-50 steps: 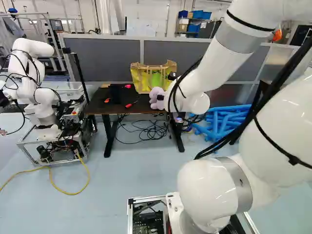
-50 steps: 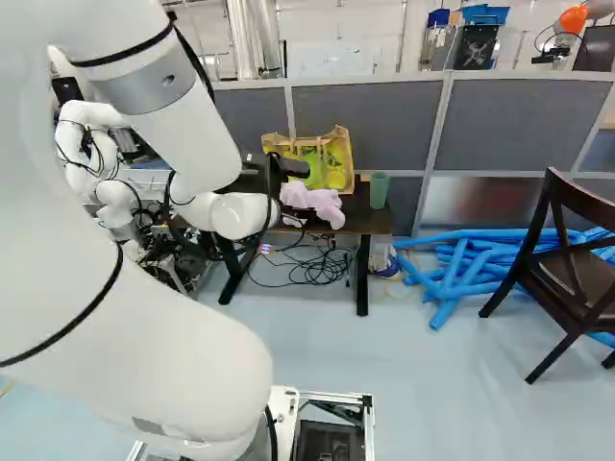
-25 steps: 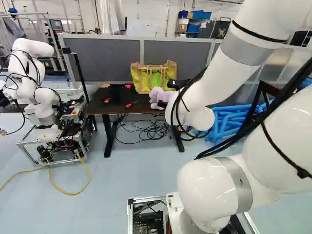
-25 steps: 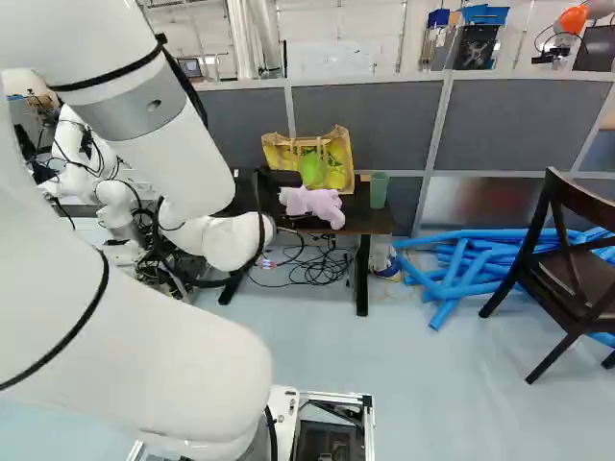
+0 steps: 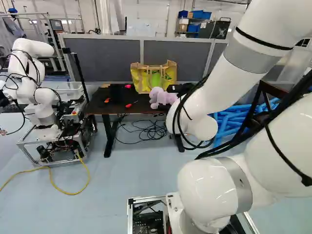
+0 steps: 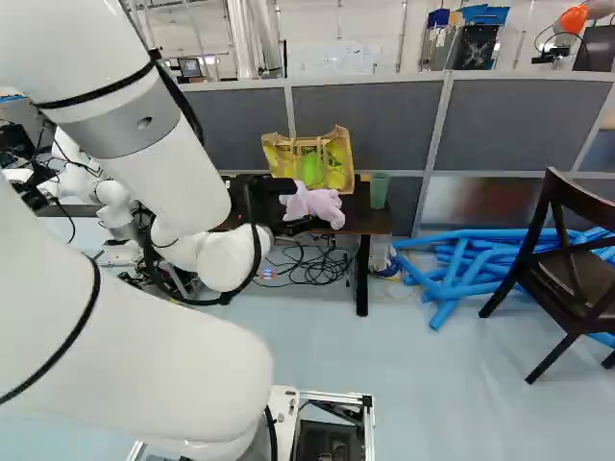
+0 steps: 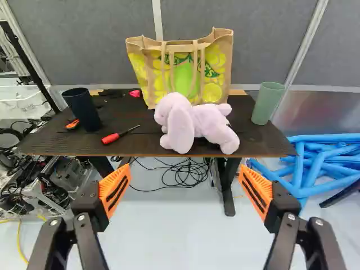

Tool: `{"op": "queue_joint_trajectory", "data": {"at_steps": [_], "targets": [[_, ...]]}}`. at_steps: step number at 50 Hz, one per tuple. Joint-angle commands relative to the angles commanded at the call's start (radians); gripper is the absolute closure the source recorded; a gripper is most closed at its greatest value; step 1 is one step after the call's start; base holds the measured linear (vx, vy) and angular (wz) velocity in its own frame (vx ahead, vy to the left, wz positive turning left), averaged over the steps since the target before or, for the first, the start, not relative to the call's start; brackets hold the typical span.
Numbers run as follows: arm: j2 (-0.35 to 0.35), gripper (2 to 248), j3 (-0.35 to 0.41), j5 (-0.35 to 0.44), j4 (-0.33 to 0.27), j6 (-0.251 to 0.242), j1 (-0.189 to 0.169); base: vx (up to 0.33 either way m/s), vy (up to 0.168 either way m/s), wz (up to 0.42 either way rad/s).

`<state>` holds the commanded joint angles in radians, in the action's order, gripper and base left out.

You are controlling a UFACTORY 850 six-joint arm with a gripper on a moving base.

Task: Pick up the bag on the ground and place it on the table

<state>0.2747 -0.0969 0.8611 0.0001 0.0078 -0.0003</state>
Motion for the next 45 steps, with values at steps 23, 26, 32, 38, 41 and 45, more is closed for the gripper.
{"op": "queue_joint_trajectory", "data": {"at_steps": [23, 26, 32, 38, 41, 45], "targets": [[0.005, 3, 0.01, 0.012, 0.0, -0.008, 0.0, 0.0, 0.0, 0.0], [0.005, 3, 0.01, 0.012, 0.0, -0.008, 0.0, 0.0, 0.0, 0.0], [0.005, 3, 0.01, 0.012, 0.0, -0.008, 0.0, 0.0, 0.0, 0.0], [0.005, 3, 0.01, 0.012, 0.0, -0.008, 0.0, 0.0, 0.0, 0.0], [0.005, 3, 0.01, 0.012, 0.0, -0.008, 0.0, 0.0, 0.0, 0.0], [0.005, 3, 0.01, 0.012, 0.0, -0.008, 0.0, 0.0, 0.0, 0.0]]}}
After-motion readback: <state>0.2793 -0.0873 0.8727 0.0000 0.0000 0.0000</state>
